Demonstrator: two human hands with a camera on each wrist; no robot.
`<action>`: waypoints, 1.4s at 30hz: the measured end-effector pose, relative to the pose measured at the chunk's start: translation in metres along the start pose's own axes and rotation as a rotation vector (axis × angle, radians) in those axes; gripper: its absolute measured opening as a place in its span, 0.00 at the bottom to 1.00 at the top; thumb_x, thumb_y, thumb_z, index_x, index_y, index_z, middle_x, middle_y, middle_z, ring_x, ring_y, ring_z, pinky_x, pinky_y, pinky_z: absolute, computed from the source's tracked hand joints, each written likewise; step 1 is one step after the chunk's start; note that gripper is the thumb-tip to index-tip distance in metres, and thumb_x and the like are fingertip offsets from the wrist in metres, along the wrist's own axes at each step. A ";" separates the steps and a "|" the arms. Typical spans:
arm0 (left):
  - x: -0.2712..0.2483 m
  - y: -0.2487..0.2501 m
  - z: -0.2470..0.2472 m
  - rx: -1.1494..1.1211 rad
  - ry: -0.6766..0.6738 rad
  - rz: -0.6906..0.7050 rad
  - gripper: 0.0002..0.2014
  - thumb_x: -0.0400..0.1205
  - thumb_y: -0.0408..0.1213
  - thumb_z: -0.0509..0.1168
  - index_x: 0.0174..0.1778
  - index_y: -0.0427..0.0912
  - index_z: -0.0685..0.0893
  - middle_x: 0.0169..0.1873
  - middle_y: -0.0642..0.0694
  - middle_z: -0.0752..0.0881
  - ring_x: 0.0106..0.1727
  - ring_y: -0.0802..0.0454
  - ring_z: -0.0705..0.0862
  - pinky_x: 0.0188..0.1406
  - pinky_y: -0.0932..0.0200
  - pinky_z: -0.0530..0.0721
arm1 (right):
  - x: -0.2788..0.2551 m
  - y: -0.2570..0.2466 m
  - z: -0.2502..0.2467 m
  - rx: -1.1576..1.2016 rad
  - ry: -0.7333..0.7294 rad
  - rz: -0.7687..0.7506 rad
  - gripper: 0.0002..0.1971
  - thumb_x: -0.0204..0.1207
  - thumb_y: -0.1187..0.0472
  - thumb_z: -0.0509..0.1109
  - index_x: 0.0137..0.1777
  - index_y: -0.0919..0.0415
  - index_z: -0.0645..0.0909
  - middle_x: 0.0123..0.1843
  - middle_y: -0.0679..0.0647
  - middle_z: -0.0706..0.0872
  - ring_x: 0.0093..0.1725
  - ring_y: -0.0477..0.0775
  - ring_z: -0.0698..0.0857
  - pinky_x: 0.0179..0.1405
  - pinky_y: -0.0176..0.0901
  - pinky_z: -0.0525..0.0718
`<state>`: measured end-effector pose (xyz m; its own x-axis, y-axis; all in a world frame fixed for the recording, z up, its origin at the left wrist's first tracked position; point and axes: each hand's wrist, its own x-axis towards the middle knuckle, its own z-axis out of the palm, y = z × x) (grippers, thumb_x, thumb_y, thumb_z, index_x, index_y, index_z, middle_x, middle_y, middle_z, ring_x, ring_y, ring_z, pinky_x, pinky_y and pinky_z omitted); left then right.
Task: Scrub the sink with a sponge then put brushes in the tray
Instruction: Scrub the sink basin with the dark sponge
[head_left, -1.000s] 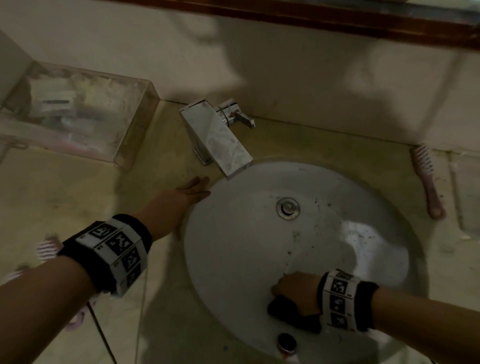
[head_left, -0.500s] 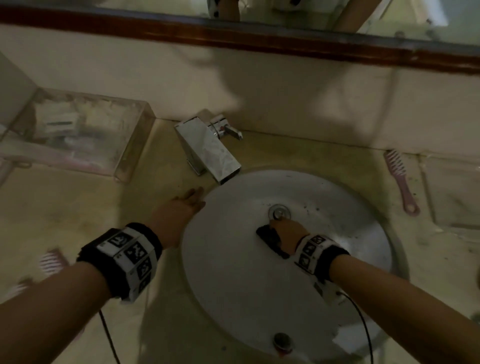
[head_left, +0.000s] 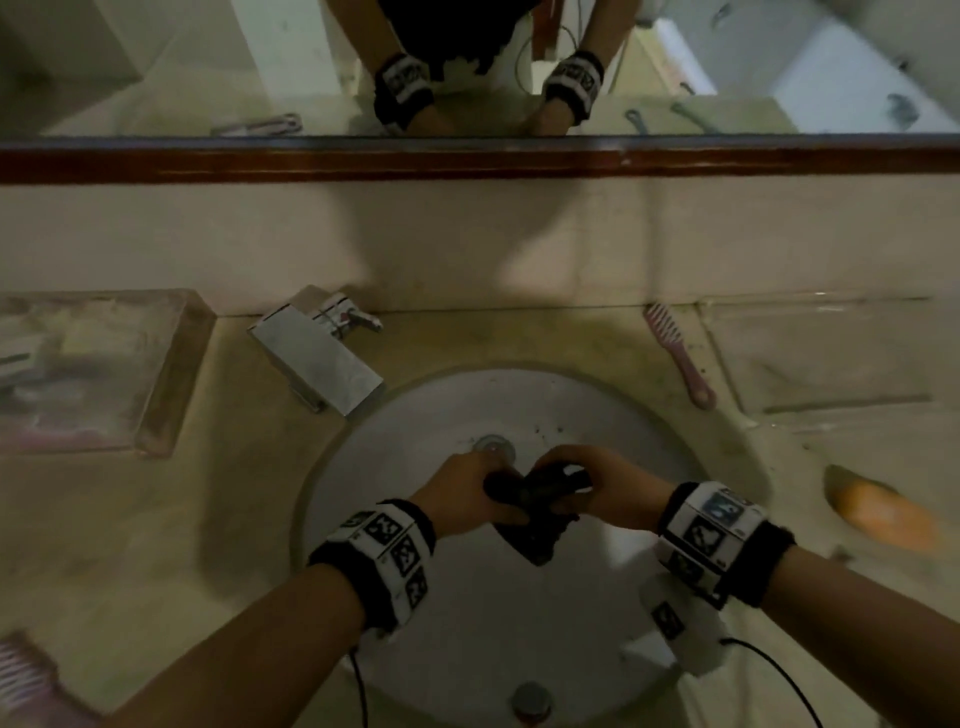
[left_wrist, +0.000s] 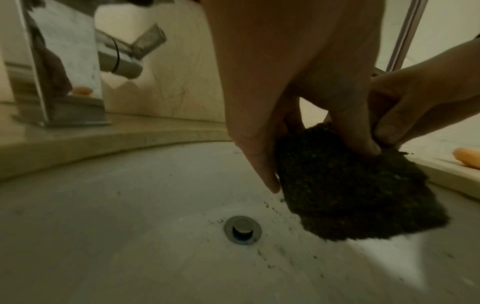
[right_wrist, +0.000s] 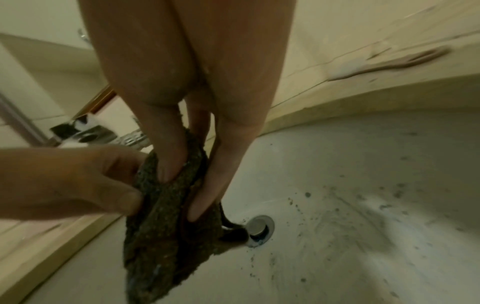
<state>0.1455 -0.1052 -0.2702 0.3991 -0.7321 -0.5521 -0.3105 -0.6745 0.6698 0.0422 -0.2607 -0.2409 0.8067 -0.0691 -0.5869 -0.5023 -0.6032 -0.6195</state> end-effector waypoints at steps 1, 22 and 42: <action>0.002 0.001 0.004 -0.028 0.006 -0.009 0.21 0.73 0.39 0.76 0.62 0.37 0.84 0.61 0.39 0.86 0.64 0.44 0.83 0.57 0.61 0.79 | -0.003 0.002 -0.001 0.018 0.007 0.000 0.19 0.77 0.69 0.69 0.67 0.54 0.78 0.67 0.52 0.81 0.65 0.56 0.82 0.66 0.54 0.82; 0.093 -0.036 -0.014 0.642 0.299 -0.318 0.13 0.86 0.37 0.56 0.62 0.34 0.78 0.60 0.38 0.84 0.59 0.42 0.84 0.59 0.52 0.83 | -0.079 0.102 -0.068 -0.850 -0.229 0.171 0.50 0.73 0.49 0.72 0.82 0.40 0.37 0.73 0.43 0.17 0.83 0.51 0.31 0.81 0.46 0.62; 0.118 0.032 0.018 0.117 0.440 -0.183 0.14 0.84 0.37 0.61 0.43 0.30 0.86 0.48 0.31 0.89 0.49 0.36 0.86 0.39 0.57 0.75 | -0.071 0.110 -0.069 -0.789 -0.270 0.180 0.48 0.73 0.47 0.71 0.82 0.39 0.38 0.74 0.42 0.16 0.74 0.49 0.20 0.81 0.44 0.61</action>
<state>0.1675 -0.2144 -0.3227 0.7752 -0.5077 -0.3759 -0.2861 -0.8127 0.5076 -0.0493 -0.3774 -0.2312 0.5835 -0.0854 -0.8076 -0.1706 -0.9852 -0.0190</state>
